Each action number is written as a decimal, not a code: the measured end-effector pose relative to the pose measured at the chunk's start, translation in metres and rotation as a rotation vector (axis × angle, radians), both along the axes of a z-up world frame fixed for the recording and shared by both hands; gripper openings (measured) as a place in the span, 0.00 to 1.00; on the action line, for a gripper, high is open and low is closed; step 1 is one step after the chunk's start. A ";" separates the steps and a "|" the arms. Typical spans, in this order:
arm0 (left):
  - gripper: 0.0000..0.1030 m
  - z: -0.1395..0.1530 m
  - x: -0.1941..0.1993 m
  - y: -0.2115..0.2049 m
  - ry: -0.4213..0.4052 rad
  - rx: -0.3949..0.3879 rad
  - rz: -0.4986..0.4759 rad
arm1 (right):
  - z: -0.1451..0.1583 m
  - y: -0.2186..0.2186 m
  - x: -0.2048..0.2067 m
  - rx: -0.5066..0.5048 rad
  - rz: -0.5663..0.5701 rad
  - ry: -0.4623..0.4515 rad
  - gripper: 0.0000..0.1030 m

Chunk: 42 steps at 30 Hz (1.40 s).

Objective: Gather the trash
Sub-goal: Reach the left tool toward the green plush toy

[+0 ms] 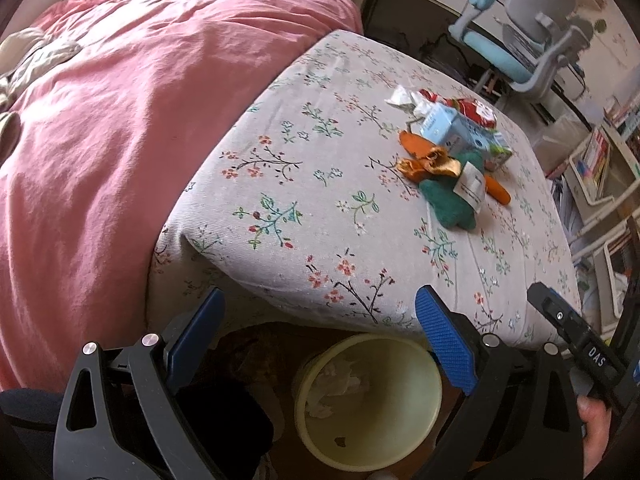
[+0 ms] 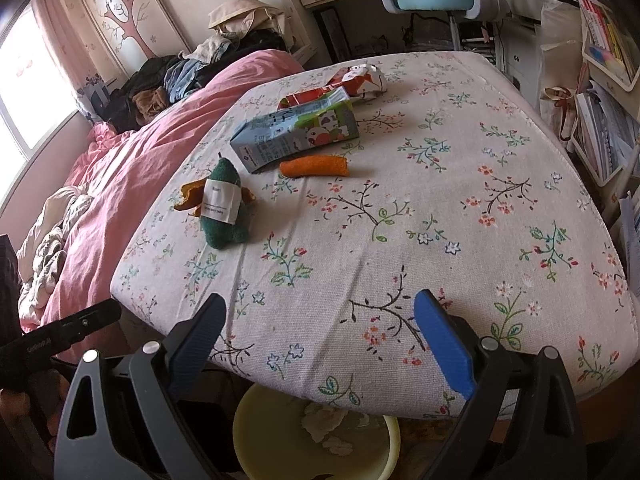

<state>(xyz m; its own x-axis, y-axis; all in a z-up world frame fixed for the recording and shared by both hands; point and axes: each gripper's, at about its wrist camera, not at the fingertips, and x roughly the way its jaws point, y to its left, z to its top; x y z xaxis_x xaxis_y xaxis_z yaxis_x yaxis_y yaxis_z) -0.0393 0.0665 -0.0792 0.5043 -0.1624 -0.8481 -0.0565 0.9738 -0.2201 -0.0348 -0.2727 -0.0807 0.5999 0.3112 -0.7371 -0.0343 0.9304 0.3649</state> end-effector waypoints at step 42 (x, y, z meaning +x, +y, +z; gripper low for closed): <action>0.21 -0.003 0.166 -0.068 0.092 -0.082 -0.174 | 0.002 0.064 0.063 0.007 0.125 -0.088 0.78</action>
<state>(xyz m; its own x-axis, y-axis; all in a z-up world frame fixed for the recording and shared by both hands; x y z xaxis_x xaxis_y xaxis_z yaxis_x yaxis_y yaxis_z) 0.1264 -0.0013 -0.0827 0.3835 -0.3107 -0.8697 0.0872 0.9497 -0.3009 0.0287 -0.2083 -0.0787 0.6181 0.3922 -0.6813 -0.1819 0.9145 0.3615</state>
